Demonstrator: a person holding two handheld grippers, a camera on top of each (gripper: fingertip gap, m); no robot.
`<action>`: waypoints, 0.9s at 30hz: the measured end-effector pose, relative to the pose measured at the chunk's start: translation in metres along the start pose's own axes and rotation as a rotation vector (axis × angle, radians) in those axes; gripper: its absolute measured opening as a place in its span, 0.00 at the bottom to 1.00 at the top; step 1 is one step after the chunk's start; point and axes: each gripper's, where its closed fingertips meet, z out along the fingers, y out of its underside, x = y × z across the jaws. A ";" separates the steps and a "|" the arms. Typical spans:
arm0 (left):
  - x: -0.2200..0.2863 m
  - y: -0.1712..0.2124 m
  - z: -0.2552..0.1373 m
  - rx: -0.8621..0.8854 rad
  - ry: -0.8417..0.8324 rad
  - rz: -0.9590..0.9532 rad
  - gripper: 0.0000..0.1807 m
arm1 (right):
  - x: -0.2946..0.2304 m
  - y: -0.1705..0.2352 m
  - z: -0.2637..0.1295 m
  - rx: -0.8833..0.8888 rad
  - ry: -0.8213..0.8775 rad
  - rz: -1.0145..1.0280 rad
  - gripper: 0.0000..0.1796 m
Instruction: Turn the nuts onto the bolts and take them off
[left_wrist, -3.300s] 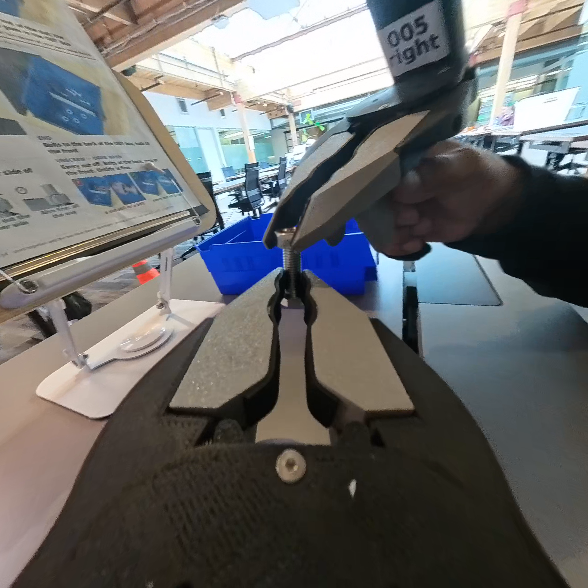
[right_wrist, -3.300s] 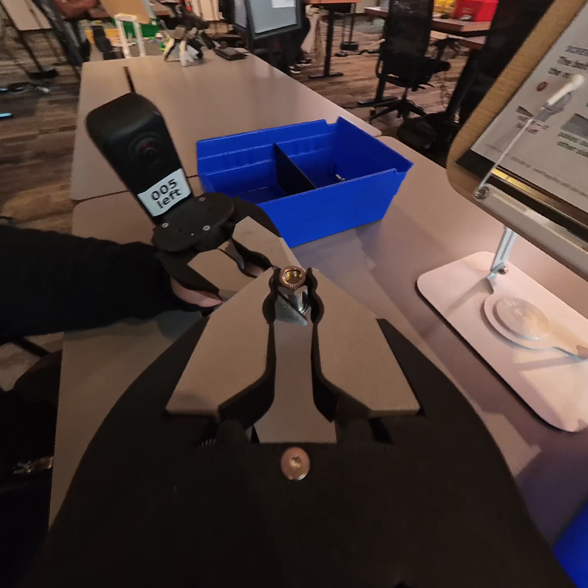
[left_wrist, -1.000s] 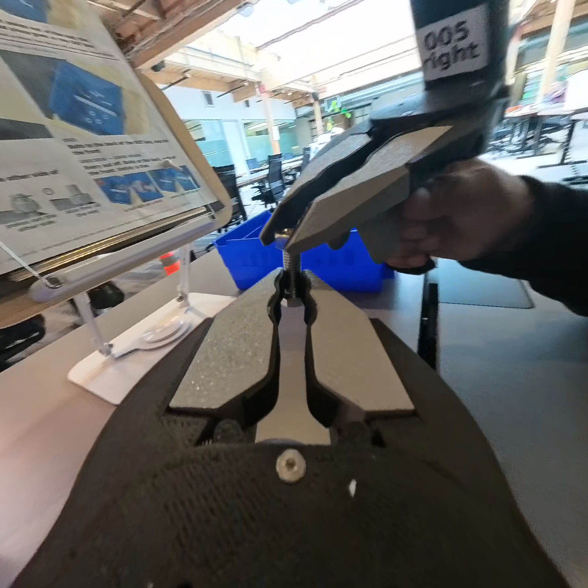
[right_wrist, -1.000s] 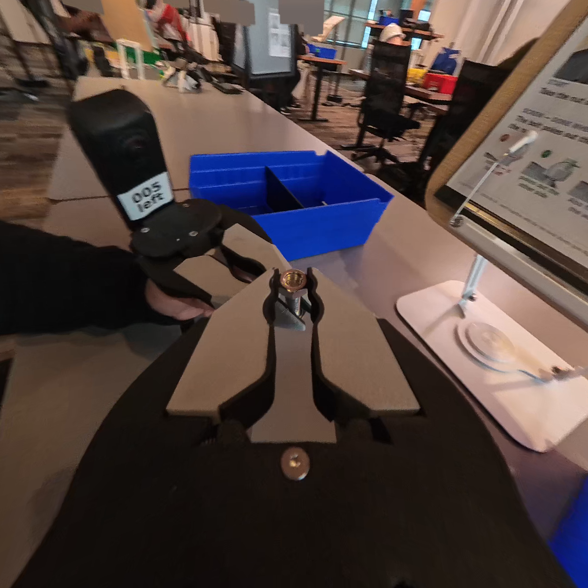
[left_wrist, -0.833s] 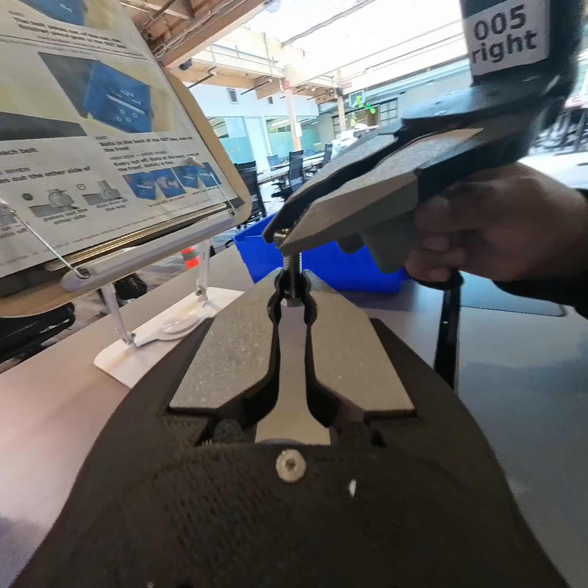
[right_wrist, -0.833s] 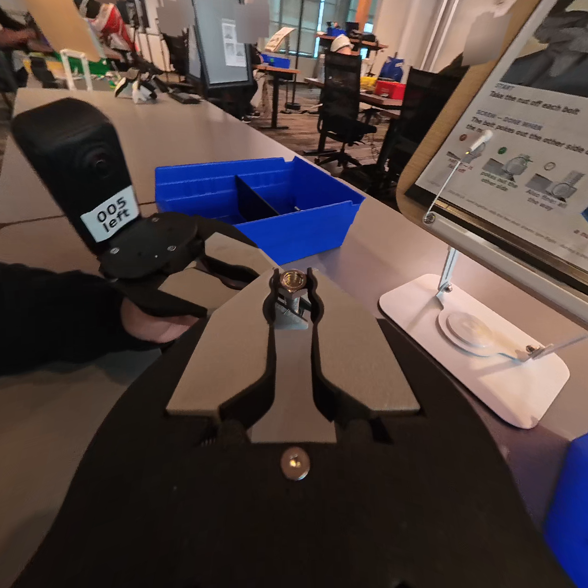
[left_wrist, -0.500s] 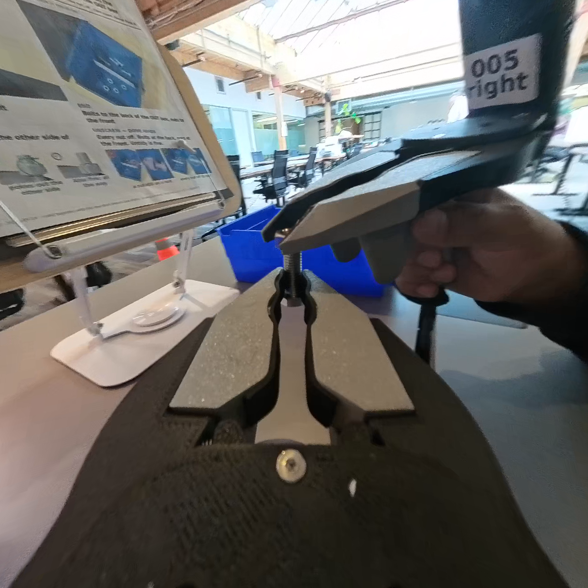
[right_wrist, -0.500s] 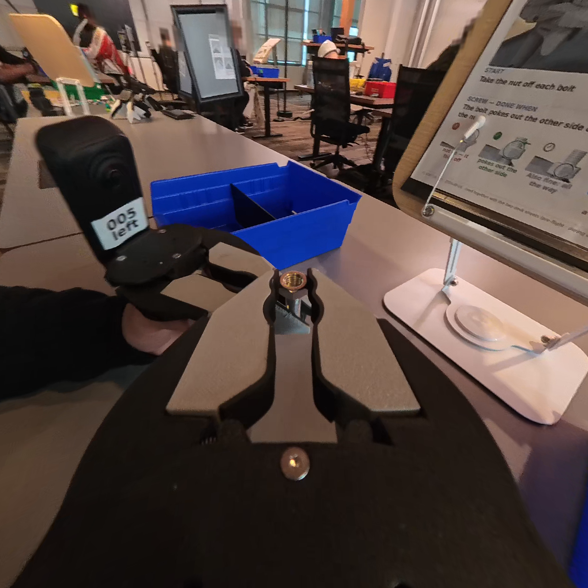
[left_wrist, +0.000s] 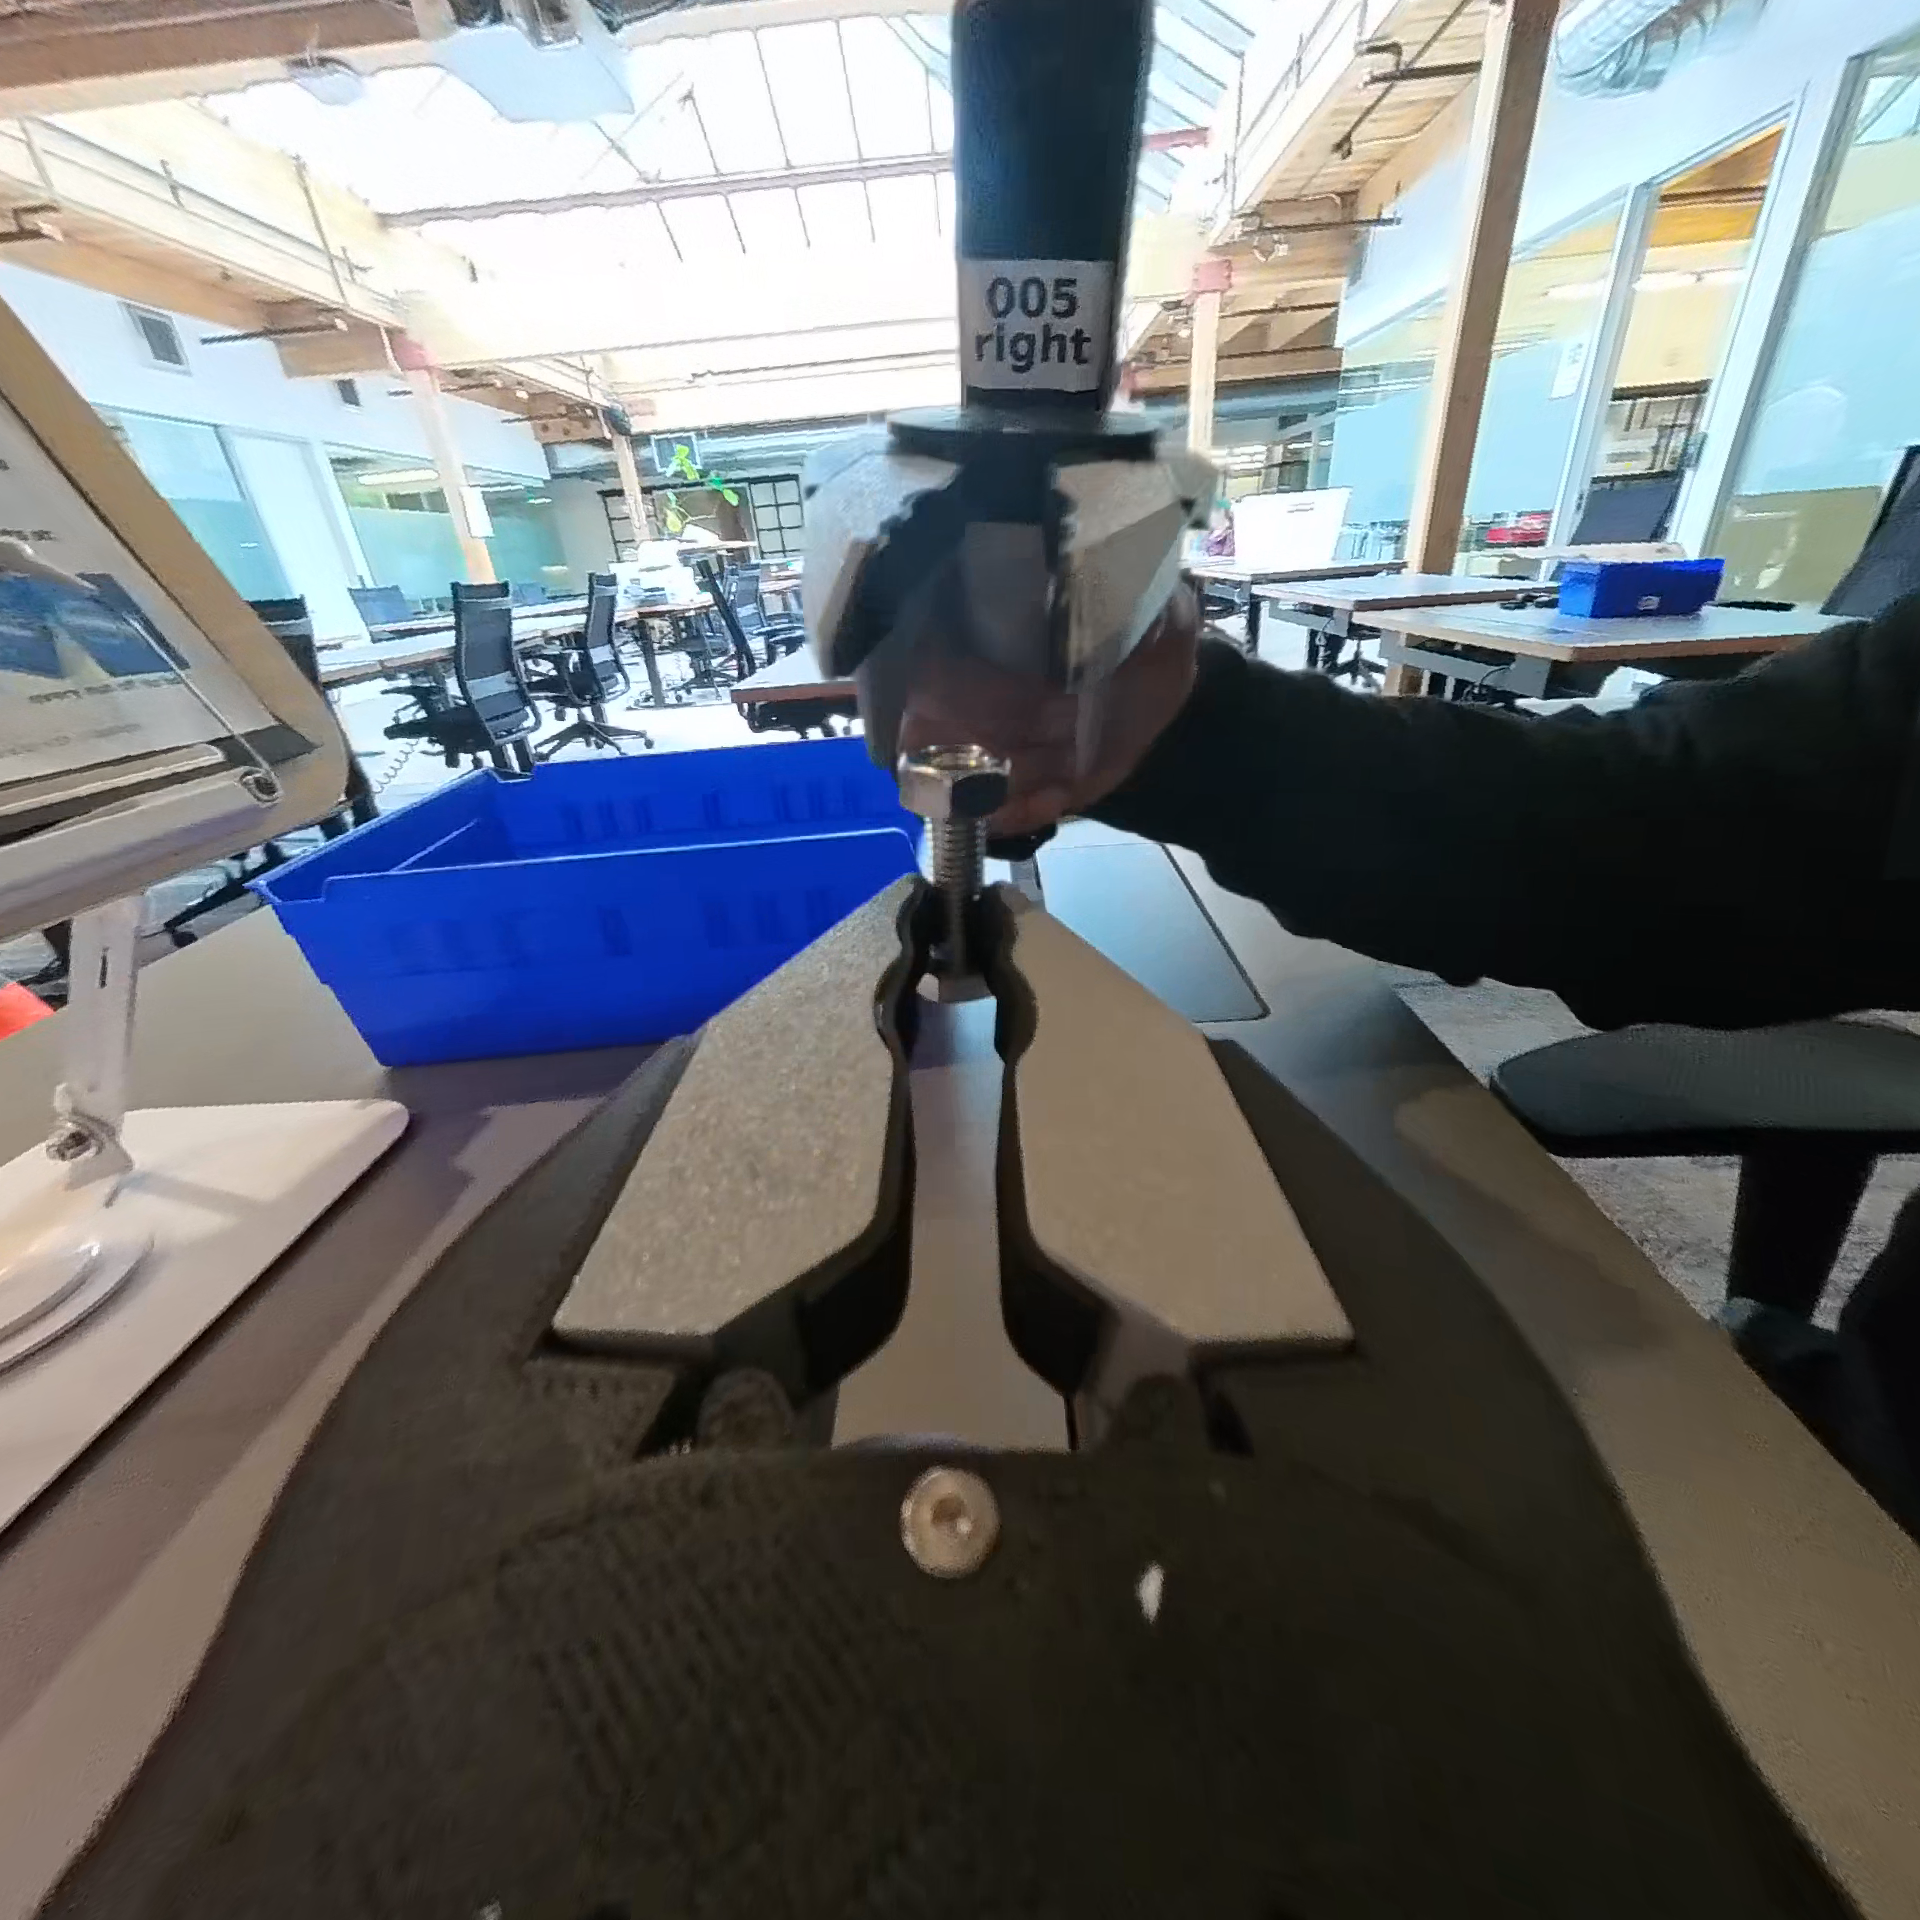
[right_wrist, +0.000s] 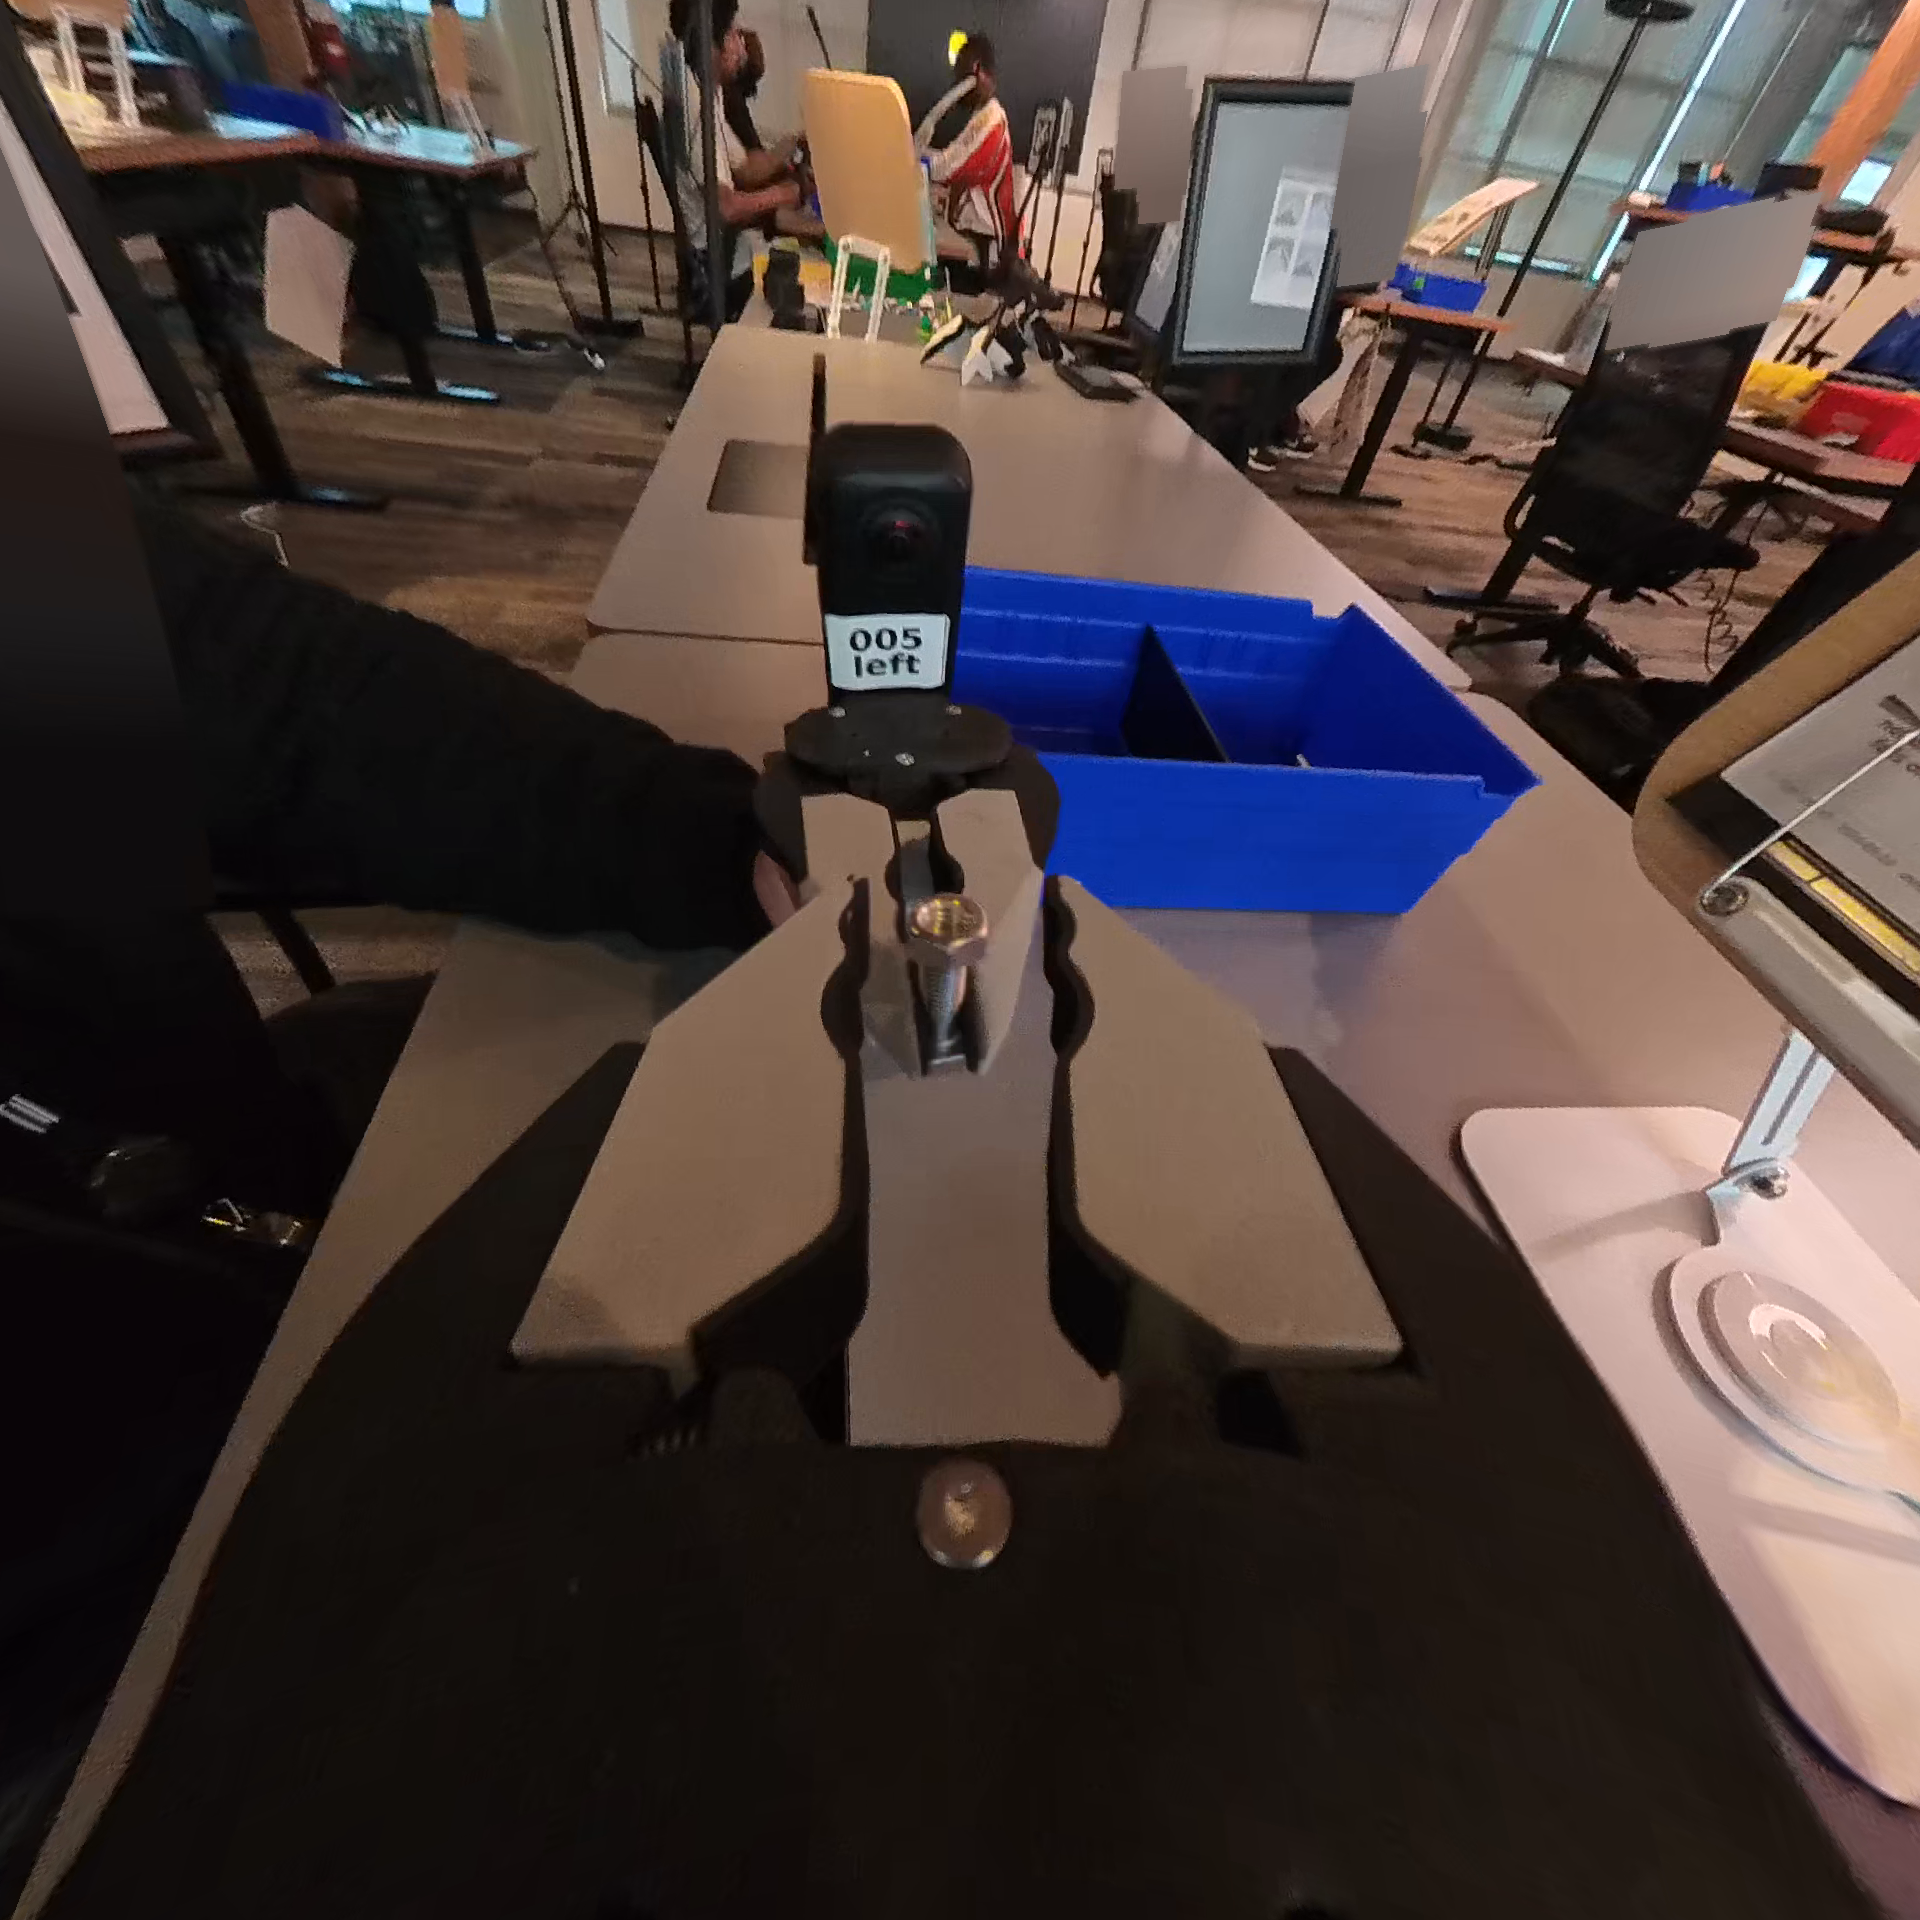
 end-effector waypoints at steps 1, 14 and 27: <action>0.001 0.000 0.000 0.000 -0.003 0.008 0.04 | 0.001 0.003 0.001 -0.007 0.002 0.007 0.17; 0.004 0.002 0.002 -0.013 0.015 0.018 0.04 | -0.008 0.011 0.012 0.003 -0.077 0.015 0.08; -0.041 0.009 -0.002 -0.113 -0.373 0.127 0.04 | 0.033 0.018 0.017 -0.001 0.314 0.080 0.07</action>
